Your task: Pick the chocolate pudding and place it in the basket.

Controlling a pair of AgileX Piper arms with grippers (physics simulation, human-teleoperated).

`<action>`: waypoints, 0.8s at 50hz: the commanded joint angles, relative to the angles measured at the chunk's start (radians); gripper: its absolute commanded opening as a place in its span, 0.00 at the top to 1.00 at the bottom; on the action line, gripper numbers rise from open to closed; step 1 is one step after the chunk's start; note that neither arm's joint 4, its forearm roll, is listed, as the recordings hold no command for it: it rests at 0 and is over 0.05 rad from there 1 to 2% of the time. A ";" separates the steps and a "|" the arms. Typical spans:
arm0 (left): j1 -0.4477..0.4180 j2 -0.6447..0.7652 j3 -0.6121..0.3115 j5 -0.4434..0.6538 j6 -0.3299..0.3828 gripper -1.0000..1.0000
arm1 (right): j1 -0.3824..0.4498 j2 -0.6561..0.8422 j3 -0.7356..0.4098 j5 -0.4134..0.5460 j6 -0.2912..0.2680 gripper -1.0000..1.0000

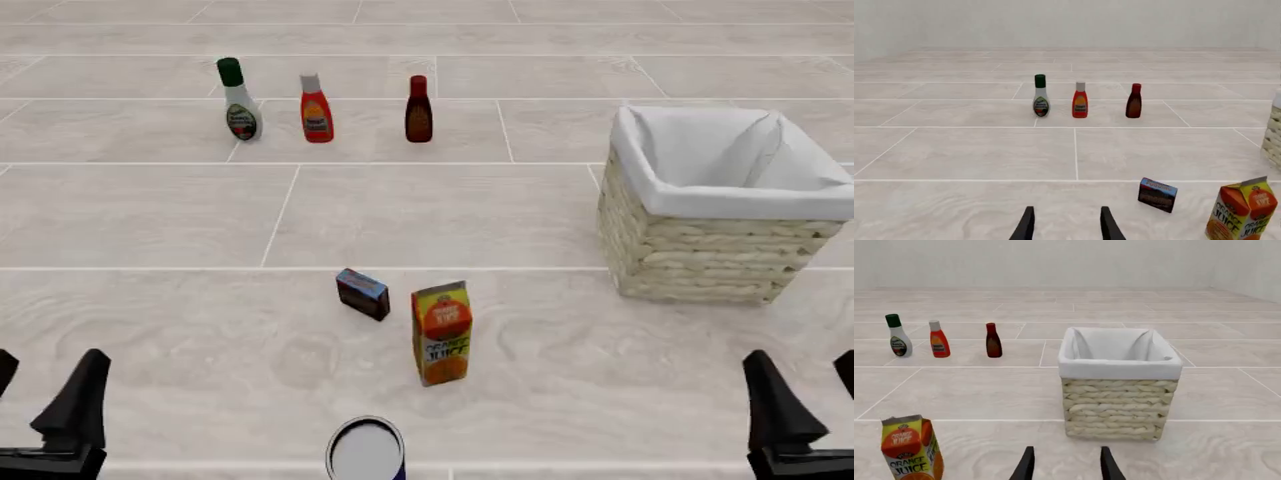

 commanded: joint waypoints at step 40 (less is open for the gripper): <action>-0.005 -0.011 -0.009 0.014 0.007 0.00 | 0.183 0.321 -0.268 -0.049 -0.156 0.00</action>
